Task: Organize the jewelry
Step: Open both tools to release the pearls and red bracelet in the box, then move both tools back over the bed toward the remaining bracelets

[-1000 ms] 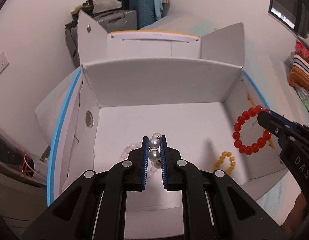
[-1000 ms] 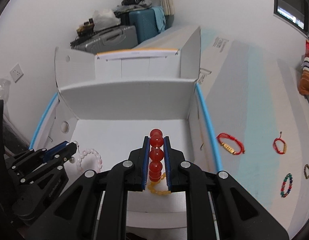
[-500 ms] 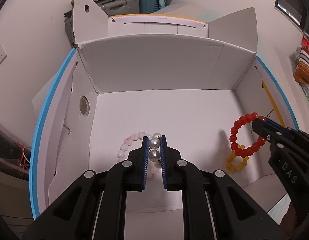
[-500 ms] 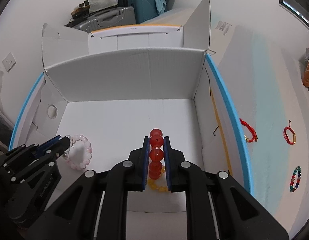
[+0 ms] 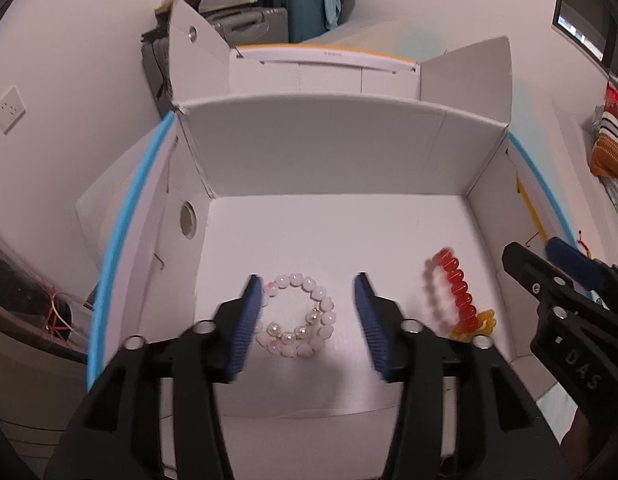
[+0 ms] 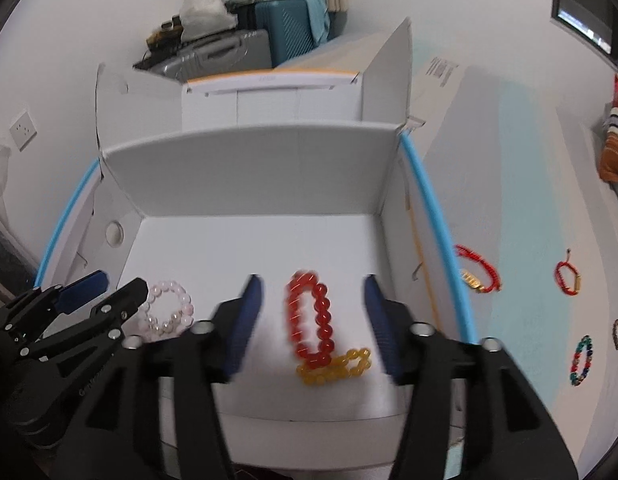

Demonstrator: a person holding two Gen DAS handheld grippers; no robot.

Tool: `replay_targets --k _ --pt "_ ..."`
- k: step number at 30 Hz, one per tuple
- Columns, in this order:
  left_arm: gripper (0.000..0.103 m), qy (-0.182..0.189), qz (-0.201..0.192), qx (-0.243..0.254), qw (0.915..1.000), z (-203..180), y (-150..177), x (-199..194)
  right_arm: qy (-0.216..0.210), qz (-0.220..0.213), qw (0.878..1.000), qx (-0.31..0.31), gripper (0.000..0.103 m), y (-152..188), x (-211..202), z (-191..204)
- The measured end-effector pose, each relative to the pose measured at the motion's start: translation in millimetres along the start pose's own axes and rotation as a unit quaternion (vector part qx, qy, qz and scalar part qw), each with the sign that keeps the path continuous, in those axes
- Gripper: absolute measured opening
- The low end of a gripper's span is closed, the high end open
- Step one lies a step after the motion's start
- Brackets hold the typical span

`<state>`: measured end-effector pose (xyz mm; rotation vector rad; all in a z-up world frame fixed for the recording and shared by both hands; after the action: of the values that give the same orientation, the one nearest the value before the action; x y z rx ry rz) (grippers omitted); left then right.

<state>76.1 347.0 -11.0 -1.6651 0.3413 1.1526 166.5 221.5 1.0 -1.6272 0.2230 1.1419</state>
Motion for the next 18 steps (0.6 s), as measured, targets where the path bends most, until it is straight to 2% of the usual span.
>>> replay_targets --k 2,4,11,14,18 --pt "0.067 -0.002 -0.010 0.000 0.9999 -1 -2 -8 0.004 -0.010 1.000 0.004 0.067 -4 -8 -5" --pt "0.069 -0.001 -0.021 0.004 0.9998 -5 -3 -16 0.008 -0.018 1.000 0.008 0.073 -6 -17 -12" --pt "0.088 0.009 -0.046 0.017 0.9988 -29 -6 -37 0.028 -0.049 0.998 0.020 0.091 -8 -45 -40" --pt "0.095 0.013 -0.055 0.022 0.9981 -42 -7 -43 0.040 -0.060 0.997 0.026 0.095 -8 -54 -54" --pt "0.097 0.024 -0.069 0.040 0.9966 -72 -6 -53 0.054 -0.065 0.995 0.044 0.095 -3 -65 -85"
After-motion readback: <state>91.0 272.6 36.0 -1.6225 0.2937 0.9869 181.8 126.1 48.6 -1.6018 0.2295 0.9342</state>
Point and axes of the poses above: each gripper's, at about its wrist camera, not at the fingertips, and x roughly the way its jaws point, z to its left, y to its underside, the point moved 7 cm from there along x, roughly the way its jaws point
